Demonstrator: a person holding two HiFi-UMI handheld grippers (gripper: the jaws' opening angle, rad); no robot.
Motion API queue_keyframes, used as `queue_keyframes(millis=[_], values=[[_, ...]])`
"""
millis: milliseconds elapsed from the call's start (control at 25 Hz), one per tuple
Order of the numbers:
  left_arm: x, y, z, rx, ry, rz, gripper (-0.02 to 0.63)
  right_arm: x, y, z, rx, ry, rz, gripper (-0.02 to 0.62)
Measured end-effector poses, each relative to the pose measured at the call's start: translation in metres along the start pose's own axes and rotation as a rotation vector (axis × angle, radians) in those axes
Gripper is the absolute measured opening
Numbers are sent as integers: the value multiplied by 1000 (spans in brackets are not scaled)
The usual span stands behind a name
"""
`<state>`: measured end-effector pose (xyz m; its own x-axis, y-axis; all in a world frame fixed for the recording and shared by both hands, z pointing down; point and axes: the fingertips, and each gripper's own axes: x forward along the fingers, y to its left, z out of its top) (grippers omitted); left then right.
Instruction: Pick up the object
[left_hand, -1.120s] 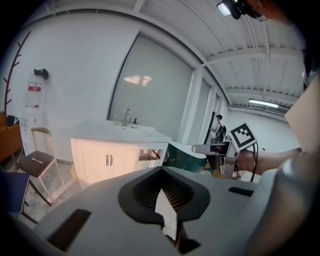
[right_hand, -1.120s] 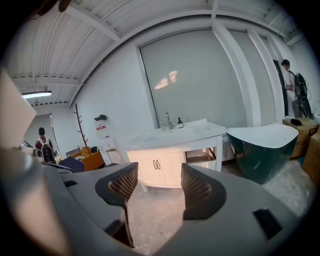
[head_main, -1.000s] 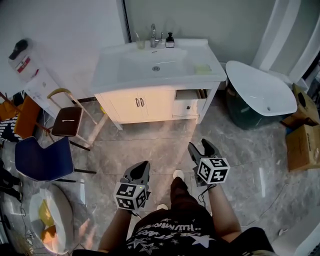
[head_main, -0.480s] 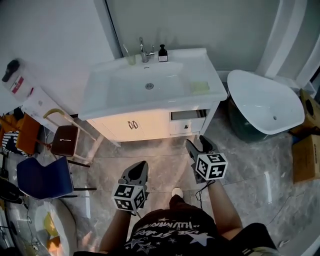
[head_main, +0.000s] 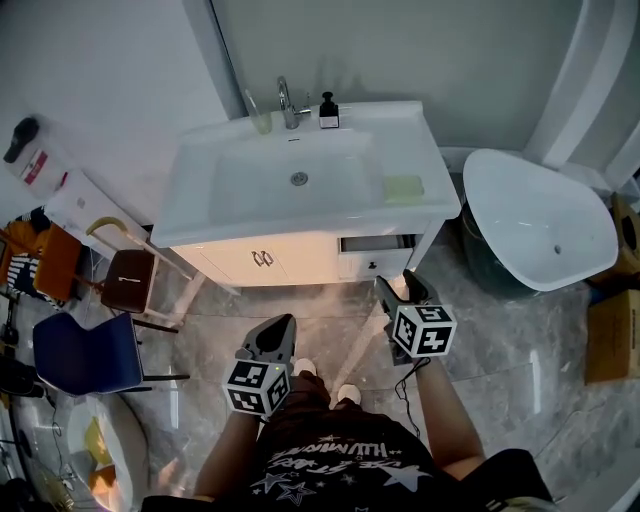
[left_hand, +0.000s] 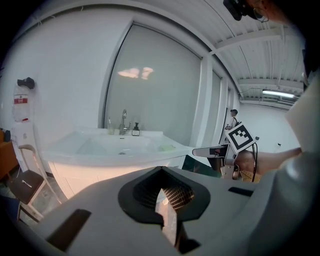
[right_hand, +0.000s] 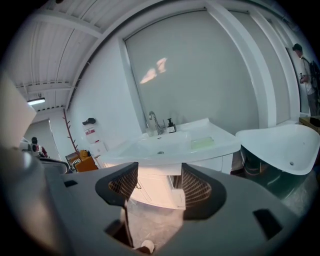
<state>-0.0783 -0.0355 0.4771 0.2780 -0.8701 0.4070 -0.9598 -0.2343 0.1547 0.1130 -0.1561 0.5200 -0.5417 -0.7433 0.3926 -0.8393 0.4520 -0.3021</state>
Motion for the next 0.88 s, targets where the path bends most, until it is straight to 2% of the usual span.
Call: queue_keyframes(millis=[400, 720, 880], values=[[69, 25, 23, -7, 8, -47, 15, 46, -33, 16, 16, 26, -69, 268], [166, 52, 63, 2, 11, -134, 15, 104, -78, 45, -15, 51, -195, 268], [215, 68, 83, 6, 30, -176, 15, 143, -97, 64, -17, 76, -230, 268]])
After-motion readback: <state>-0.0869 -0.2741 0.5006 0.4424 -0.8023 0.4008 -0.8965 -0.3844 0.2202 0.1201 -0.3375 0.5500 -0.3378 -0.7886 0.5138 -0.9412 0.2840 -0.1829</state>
